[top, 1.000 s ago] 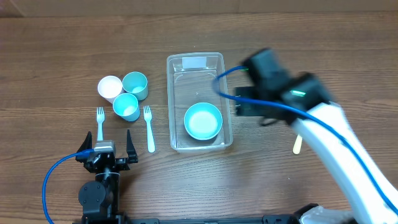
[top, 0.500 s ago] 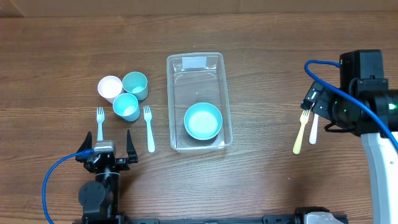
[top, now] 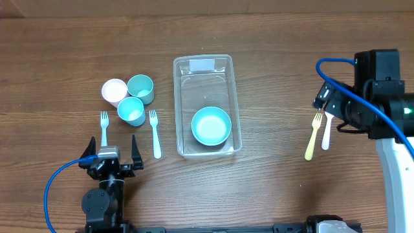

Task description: Pack container

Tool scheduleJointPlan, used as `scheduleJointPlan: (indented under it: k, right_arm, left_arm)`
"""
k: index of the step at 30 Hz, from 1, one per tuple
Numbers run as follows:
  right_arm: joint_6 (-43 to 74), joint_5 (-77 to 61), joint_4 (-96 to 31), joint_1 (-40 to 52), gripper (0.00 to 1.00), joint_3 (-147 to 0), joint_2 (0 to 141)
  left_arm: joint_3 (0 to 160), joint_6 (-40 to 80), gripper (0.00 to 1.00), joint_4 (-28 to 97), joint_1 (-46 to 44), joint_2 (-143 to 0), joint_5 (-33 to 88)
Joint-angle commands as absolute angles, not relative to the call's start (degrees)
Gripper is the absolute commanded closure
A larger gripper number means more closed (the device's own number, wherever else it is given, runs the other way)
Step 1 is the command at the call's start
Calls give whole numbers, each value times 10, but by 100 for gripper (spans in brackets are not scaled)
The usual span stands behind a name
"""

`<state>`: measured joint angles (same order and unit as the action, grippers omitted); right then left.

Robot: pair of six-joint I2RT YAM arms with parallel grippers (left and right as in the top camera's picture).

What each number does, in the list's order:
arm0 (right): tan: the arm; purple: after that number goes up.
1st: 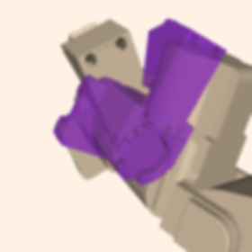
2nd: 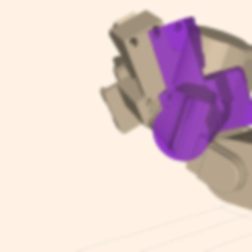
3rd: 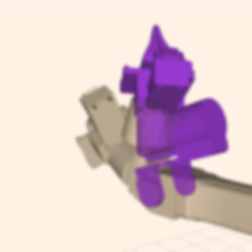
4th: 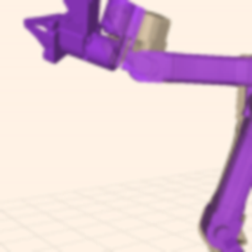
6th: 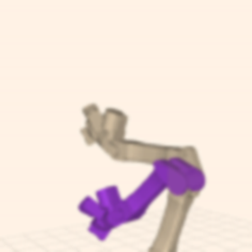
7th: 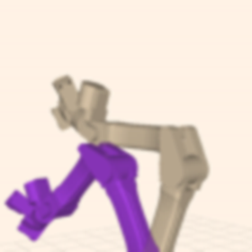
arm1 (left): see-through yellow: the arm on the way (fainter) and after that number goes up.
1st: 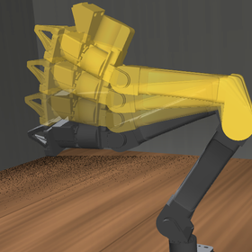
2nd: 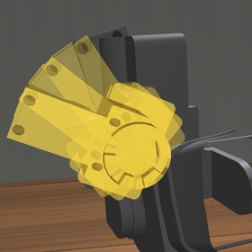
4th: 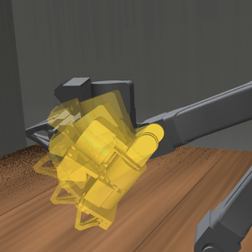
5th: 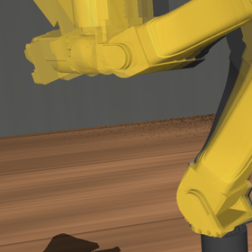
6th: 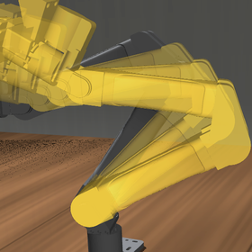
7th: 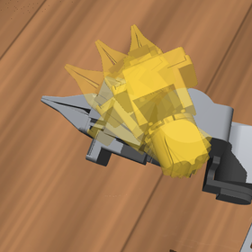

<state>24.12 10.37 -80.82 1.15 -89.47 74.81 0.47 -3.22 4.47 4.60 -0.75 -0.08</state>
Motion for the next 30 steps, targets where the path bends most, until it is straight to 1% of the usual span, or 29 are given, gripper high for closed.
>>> scheduleJointPlan:
  k: [1, 18, 21, 25, 28, 30]
  right_arm:
    - [240, 89, -815, 10, 0, -894, 748]
    - [240, 90, -824, 10, 0, -893, 763]
    - [240, 90, -824, 10, 0, -893, 763]
    - [240, 90, -824, 10, 0, -893, 763]
    - [240, 90, -824, 10, 0, -893, 763]
    - [240, 90, -824, 10, 0, -893, 763]
  left_arm:
    - [3, -41, 0, 44, 45, -3, -2]
    - [3, -41, 0, 44, 45, -3, -2]
    - [3, -39, 0, 27, 45, -3, 3]
    - [3, -10, 0, -13, 45, -3, 125]
    - [18, 23, 0, -51, 45, -3, 304]
    - [55, 74, 0, -1, 45, -4, 295]
